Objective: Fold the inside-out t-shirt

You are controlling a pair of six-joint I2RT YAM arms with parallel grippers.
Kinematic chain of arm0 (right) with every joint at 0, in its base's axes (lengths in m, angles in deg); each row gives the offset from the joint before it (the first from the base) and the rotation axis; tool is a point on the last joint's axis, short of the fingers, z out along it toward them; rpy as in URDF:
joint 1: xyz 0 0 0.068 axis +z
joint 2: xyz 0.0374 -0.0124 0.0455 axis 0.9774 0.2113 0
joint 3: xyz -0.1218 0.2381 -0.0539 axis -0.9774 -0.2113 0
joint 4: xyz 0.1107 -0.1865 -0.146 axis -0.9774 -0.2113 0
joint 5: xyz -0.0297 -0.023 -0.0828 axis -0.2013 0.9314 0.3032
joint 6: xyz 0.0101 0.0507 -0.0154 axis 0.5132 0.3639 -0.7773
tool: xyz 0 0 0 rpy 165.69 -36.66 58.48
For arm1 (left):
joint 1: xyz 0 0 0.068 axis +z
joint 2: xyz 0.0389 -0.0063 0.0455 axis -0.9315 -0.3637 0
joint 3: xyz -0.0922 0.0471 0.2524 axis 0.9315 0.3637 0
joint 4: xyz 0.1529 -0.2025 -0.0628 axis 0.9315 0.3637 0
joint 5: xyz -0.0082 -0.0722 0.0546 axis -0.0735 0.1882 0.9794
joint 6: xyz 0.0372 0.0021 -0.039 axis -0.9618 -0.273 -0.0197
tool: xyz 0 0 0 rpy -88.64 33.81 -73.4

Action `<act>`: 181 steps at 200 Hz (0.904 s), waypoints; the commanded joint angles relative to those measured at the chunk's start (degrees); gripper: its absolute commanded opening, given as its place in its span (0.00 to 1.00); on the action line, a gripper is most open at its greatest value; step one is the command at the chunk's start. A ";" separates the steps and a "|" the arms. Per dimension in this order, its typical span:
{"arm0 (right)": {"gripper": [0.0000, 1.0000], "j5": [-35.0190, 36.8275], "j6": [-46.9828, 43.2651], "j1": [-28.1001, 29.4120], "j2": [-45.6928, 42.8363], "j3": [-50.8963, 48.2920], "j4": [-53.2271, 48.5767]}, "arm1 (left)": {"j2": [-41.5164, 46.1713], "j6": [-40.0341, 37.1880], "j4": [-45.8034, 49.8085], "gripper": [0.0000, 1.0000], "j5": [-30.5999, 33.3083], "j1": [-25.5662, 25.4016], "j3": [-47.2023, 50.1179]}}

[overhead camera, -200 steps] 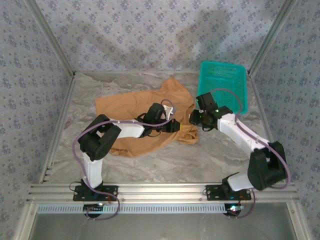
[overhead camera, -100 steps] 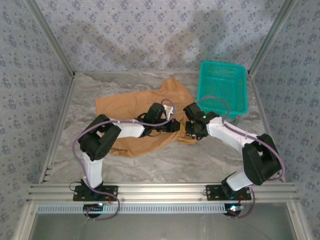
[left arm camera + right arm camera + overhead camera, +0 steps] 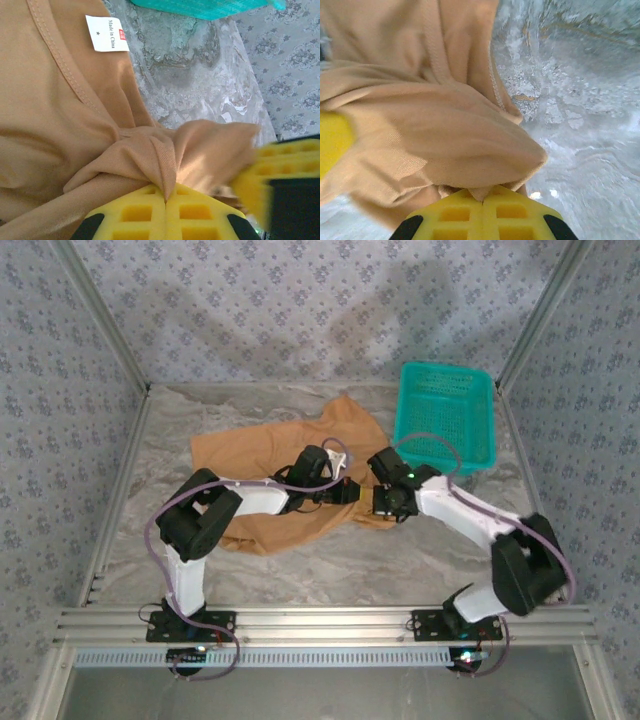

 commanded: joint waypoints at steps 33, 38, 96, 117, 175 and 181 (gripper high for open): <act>0.00 -16.82 4.57 -5.59 -28.55 -15.27 4.87 | -0.88 -1.07 0.50 0.00 -0.61 0.94 -1.26; 0.00 -17.60 5.00 -6.08 -31.00 -16.77 5.89 | -0.94 -1.04 0.54 0.00 -0.61 0.99 -1.15; 0.00 -32.44 10.21 -6.86 -52.34 -30.86 20.88 | -0.78 -0.74 0.32 0.00 -0.09 -0.01 -1.13; 0.00 -35.19 11.46 -6.97 -53.89 -30.98 23.63 | -1.32 -0.74 0.30 0.00 -0.15 -0.37 -1.41; 0.00 -37.93 8.93 -7.24 -48.37 -22.99 20.04 | -0.06 -0.46 0.67 0.00 -0.35 -0.80 -1.88; 0.00 -37.51 8.37 -7.23 -48.67 -23.21 18.64 | 0.42 -0.46 0.89 0.00 -0.35 -0.84 -1.78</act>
